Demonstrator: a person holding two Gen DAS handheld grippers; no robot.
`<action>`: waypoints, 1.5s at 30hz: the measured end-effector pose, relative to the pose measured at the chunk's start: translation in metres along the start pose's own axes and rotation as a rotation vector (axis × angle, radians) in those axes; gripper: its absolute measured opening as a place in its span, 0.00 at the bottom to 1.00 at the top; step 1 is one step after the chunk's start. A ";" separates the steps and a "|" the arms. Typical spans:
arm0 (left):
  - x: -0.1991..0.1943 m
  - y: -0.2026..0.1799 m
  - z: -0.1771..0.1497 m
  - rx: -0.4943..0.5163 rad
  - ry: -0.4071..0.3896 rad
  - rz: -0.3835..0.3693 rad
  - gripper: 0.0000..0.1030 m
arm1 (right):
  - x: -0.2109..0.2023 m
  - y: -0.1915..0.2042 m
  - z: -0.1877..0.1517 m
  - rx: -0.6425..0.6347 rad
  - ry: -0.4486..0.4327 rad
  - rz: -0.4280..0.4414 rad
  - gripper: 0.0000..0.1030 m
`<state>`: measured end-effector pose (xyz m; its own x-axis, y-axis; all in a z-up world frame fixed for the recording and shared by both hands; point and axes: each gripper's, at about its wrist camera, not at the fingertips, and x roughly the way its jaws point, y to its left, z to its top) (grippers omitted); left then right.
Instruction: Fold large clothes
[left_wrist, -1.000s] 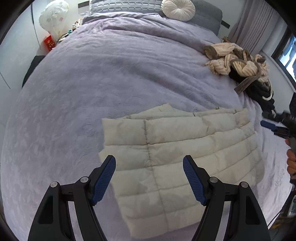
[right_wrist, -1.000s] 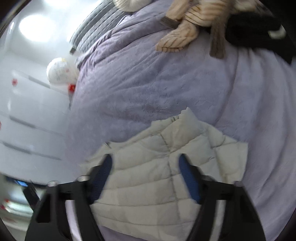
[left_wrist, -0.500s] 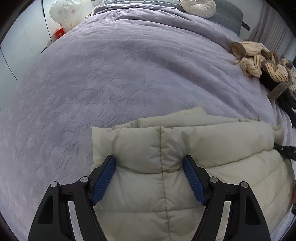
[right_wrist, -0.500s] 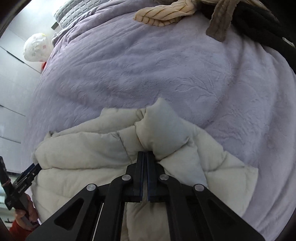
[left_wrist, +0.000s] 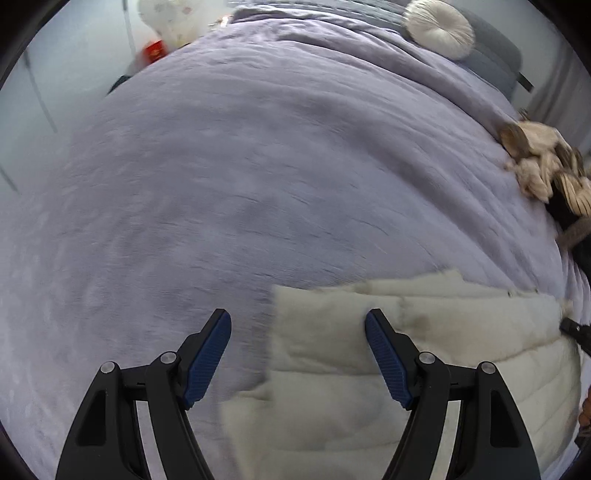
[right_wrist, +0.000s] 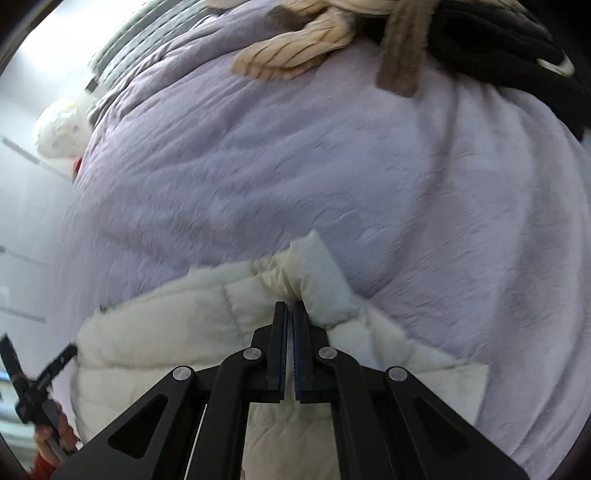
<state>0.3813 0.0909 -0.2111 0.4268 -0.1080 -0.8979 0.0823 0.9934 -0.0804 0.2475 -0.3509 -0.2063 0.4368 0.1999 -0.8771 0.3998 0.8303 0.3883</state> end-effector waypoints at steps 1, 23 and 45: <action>-0.008 0.004 0.001 -0.005 -0.007 -0.003 0.74 | -0.005 -0.002 0.001 0.013 -0.008 -0.001 0.01; -0.106 0.038 -0.156 -0.100 0.139 -0.020 0.74 | -0.117 -0.026 -0.120 0.055 0.030 0.131 0.06; -0.078 0.029 -0.188 -0.268 0.288 -0.195 1.00 | -0.104 -0.059 -0.203 0.273 0.106 0.281 1.00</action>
<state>0.1812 0.1352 -0.2252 0.1549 -0.3165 -0.9359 -0.1160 0.9349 -0.3354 0.0152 -0.3148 -0.1950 0.4796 0.4642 -0.7447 0.4824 0.5694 0.6656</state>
